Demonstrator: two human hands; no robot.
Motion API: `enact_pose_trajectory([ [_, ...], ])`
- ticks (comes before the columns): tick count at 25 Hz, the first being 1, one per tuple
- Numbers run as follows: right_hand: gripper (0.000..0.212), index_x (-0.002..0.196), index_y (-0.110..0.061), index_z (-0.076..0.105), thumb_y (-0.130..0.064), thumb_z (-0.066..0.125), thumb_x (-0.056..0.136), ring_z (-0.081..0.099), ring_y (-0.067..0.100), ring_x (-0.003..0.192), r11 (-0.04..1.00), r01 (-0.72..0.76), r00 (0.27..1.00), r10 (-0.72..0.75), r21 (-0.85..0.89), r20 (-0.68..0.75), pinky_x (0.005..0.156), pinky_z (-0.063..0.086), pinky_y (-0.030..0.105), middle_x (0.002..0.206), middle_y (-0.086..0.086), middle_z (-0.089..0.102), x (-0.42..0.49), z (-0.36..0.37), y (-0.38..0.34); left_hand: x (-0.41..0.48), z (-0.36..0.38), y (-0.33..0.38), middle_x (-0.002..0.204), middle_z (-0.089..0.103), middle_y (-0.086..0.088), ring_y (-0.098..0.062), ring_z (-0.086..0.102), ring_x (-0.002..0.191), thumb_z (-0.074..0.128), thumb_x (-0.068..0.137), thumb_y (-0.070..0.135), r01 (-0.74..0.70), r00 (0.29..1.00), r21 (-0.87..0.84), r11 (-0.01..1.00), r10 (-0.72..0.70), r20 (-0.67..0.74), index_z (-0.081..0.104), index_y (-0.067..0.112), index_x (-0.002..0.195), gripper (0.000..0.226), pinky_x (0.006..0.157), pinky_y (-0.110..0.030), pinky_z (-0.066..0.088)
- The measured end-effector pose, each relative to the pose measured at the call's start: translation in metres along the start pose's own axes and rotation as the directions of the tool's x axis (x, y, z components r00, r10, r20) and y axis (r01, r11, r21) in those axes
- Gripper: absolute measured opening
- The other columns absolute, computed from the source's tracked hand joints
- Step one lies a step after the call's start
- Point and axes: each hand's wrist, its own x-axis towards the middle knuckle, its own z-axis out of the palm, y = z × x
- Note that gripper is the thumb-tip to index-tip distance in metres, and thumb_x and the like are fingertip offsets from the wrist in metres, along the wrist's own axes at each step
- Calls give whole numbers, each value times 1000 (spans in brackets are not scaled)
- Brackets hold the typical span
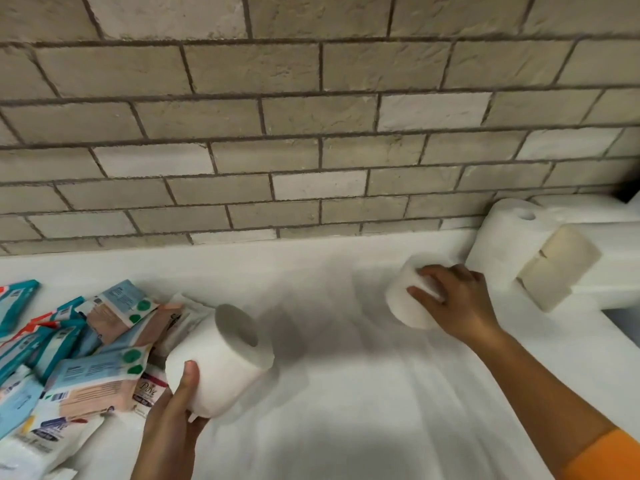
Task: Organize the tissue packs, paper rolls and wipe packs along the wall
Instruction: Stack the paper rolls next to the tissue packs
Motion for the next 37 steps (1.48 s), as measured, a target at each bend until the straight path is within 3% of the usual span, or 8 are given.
enact_pose_trajectory([
  [5,41,108,-18,75,-52,63,89,68,33,99,985,100,979,-123,-143,-165,82,44,44,100,5,78,55,12,77,-18,34,-16,109,70,3,-27,62,116,70,84,43,34,999,-18,999,-34,-39,64,18,99,29,70,-31,62],
  [7,39,110,-17,75,-49,64,90,67,34,98,974,99,980,-131,-204,-151,86,42,46,101,9,78,71,23,98,-24,42,-20,102,75,4,-23,65,108,85,58,57,19,999,-15,1000,-20,-25,65,19,100,60,58,-27,62],
  [12,49,113,-13,73,-50,51,91,66,40,99,959,139,989,-146,-246,-8,87,47,49,105,16,76,73,66,140,-39,55,-30,116,71,5,-28,62,119,88,53,60,-40,998,61,997,43,-37,62,20,124,85,83,-38,52],
  [16,37,115,-8,73,-35,72,90,64,45,103,988,75,997,-70,-135,38,87,52,52,111,21,74,72,87,155,-48,65,-31,114,69,7,-33,57,127,67,92,31,-41,997,24,999,42,-66,64,25,112,21,97,-46,46],
  [20,40,118,-9,72,-31,80,85,59,46,108,996,12,999,-7,-90,50,89,52,51,116,21,72,77,86,151,-49,72,-40,88,79,13,-22,65,106,94,29,64,-18,999,81,997,21,-31,68,23,97,84,93,-43,47],
  [24,33,108,-16,78,-36,81,82,52,45,116,985,-105,994,107,-137,4,94,49,54,119,13,69,71,68,122,-55,84,-50,92,80,11,-24,67,107,94,20,65,-24,999,118,993,20,32,71,21,97,92,88,-43,51],
  [31,21,92,-26,77,-45,73,85,61,7,103,784,34,970,-177,620,170,95,46,22,101,-12,71,-27,5,-4,-65,130,-61,106,79,3,-20,73,105,90,40,65,44,990,158,986,-65,126,73,19,110,86,78,-36,57],
  [37,51,130,-35,63,-55,74,85,50,2,127,727,-37,951,-186,686,248,104,41,17,126,-31,55,-95,-21,-49,-71,156,-75,106,79,-1,-21,73,104,92,34,68,105,979,161,981,-131,157,75,18,109,92,78,-38,57],
])
